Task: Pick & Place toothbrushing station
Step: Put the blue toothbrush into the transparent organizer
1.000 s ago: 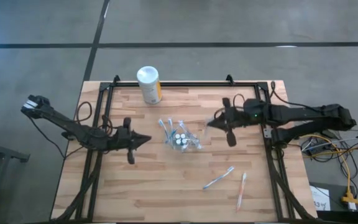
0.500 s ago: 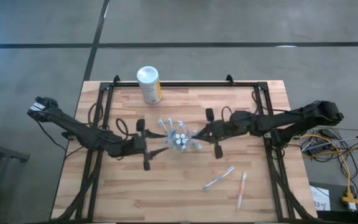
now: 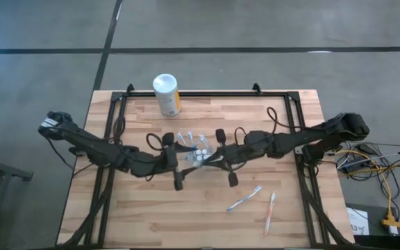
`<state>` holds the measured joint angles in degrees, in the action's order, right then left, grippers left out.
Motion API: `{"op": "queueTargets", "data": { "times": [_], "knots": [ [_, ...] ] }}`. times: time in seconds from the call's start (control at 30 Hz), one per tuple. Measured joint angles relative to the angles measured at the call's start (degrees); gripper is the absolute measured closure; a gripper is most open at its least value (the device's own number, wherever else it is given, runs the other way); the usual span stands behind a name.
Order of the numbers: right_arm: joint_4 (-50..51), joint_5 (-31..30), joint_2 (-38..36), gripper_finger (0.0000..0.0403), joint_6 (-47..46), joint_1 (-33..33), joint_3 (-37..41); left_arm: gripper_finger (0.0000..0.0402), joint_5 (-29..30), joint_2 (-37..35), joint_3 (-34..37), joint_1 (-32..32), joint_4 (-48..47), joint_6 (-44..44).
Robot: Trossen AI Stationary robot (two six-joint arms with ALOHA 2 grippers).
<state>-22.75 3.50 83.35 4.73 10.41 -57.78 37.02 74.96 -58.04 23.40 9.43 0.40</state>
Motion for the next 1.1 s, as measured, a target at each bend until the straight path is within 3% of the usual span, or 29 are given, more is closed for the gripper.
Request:
{"op": "queueTargets", "data": {
  "times": [0.43,0.77,0.93,1.1],
  "knots": [
    [4.38,-0.47,3.24,0.0395,1.26,0.63,-5.7,0.0127,-2.88,-0.38,0.11,0.61,0.0,-0.35],
    [-3.44,-0.66,2.91,0.0395,2.97,0.92,-4.02,0.0144,-2.64,0.15,0.17,1.7,5.02,0.02],
    [-3.45,-0.66,2.96,0.0395,3.35,1.69,-3.98,0.0192,-2.66,0.89,0.17,1.61,5.99,0.1],
    [-4.35,-0.66,2.97,0.0395,3.93,2.0,-3.95,0.0299,-2.69,1.18,0.17,1.36,6.69,0.17]
  ]
}}
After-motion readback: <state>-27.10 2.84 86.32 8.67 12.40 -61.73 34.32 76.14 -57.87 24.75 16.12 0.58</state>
